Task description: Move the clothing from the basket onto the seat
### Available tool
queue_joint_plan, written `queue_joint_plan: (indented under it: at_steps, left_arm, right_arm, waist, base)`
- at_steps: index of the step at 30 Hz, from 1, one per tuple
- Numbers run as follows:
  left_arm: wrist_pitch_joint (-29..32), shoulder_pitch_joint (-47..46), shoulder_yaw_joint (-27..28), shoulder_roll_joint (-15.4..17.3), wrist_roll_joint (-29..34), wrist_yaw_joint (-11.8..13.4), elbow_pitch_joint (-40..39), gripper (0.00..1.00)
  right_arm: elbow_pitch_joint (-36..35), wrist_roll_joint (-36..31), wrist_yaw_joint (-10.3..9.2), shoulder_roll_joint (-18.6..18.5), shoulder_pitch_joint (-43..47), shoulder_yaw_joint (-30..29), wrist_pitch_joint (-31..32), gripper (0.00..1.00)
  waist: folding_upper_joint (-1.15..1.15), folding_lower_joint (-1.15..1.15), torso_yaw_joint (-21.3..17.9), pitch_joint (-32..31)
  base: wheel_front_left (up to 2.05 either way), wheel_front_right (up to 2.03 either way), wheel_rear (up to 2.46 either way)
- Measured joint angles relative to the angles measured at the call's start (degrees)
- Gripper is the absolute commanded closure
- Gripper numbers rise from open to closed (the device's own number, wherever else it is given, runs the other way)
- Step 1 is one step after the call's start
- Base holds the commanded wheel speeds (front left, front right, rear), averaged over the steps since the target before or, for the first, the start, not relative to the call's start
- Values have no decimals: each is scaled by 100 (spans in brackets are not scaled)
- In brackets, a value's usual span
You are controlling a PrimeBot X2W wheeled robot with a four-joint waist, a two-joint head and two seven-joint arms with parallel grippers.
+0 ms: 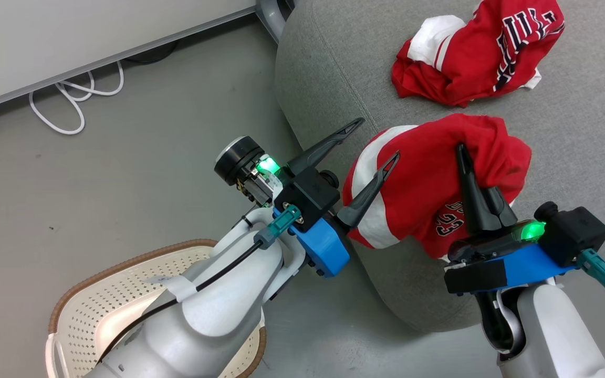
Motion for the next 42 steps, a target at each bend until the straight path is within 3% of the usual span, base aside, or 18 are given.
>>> queue_joint_plan:
  at_steps: [7, 12, 20, 27, 32, 35, 38, 42]
  left_arm:
    - [-10, -10, 44, 25, -35, 78, -29, 0]
    - [-24, -69, 76, 118, -23, 154, -125, 0]
    - [146, -444, 76, 344, 130, 179, -407, 0]
    - [289, -881, 146, 546, 282, 254, -757, 0]
    - [334, -1095, 160, 671, 374, 271, -932, 0]
    - [353, -1144, 147, 721, 405, 271, -1002, 0]
    - [361, -1210, 147, 766, 423, 278, -1062, 0]
    - [361, -1219, 133, 792, 423, 309, -1102, 0]
  right_arm:
    - [-268, -140, 0, 1, -80, -257, -1, 100]
    - [-534, -200, 0, -99, -650, -645, -1, 100]
    - [-932, -285, 0, -681, -2265, -1578, -1, 100]
    - [-1020, -302, 0, -1585, -3623, -2897, -1, 100]
    - [-420, -252, 0, -2392, -4142, -3437, -1, 100]
    - [226, -315, 0, -2782, -4266, -3462, 0, 100]
    - [768, -376, 1, -2885, -4352, -3309, 0, 100]
    - [1270, -412, 0, -2668, -4351, -3320, -1, 100]
  waist:
    - [0, 0, 153, 44]
    - [0, 0, 253, 230]
    - [0, 0, 432, 961]
    - [0, 1, 592, 1860]
    - [0, 1, 699, 2507]
    - [0, 1, 760, 2834]
    - [0, 1, 817, 3088]
    - [0, 1, 875, 3284]
  base:
    - [0, 0, 0]
    - [0, 0, 0]
    - [0, 0, 0]
    - [0, 0, 0]
    - [0, 0, 0]
    - [0, 0, 0]
    - [0, 0, 0]
    - [0, 0, 0]
